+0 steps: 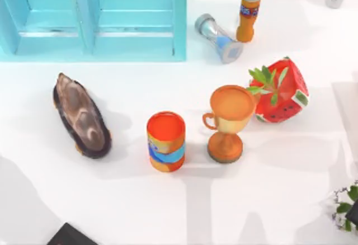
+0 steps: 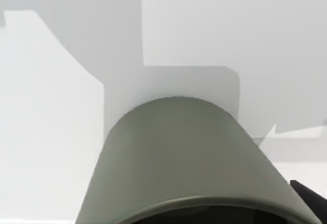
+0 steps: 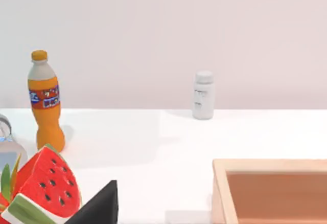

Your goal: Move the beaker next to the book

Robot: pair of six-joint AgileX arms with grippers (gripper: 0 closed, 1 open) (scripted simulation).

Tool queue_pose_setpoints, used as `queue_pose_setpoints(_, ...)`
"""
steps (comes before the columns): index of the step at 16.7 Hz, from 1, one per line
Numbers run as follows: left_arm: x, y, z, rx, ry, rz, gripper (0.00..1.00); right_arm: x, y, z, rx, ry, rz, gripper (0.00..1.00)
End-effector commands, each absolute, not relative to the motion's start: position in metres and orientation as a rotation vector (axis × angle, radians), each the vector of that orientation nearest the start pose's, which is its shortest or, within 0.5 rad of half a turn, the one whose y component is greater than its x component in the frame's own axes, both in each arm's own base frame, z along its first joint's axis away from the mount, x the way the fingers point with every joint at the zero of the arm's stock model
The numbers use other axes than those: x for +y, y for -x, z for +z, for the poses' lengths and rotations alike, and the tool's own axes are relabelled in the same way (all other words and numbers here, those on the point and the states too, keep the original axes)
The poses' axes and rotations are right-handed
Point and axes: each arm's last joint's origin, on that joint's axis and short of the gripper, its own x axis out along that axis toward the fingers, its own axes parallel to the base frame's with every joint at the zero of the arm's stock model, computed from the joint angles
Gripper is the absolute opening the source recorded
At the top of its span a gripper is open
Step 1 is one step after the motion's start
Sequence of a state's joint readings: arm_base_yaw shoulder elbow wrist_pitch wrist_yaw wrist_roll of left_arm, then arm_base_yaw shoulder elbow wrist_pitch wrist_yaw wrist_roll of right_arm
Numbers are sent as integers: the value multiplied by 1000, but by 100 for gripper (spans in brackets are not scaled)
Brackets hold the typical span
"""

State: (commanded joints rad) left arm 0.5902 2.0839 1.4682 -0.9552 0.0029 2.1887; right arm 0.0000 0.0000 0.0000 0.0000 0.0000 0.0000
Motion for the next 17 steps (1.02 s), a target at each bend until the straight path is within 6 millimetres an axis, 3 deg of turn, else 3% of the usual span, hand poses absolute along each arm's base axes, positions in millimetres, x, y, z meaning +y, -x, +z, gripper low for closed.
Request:
queue_pose_setpoints(3,220,-323,142,1197,-1227,-1225,0,-1,-106,160,0,0,0,100)
queue_pose_setpoints(14,219,-323,187,1198,-1226,-1225,0,-1,-106,160,0,0,0,100)
queue_pose_setpoints(17,219,-323,189,1198,-1226,-1225,0,-1,-106,160,0,0,0,100)
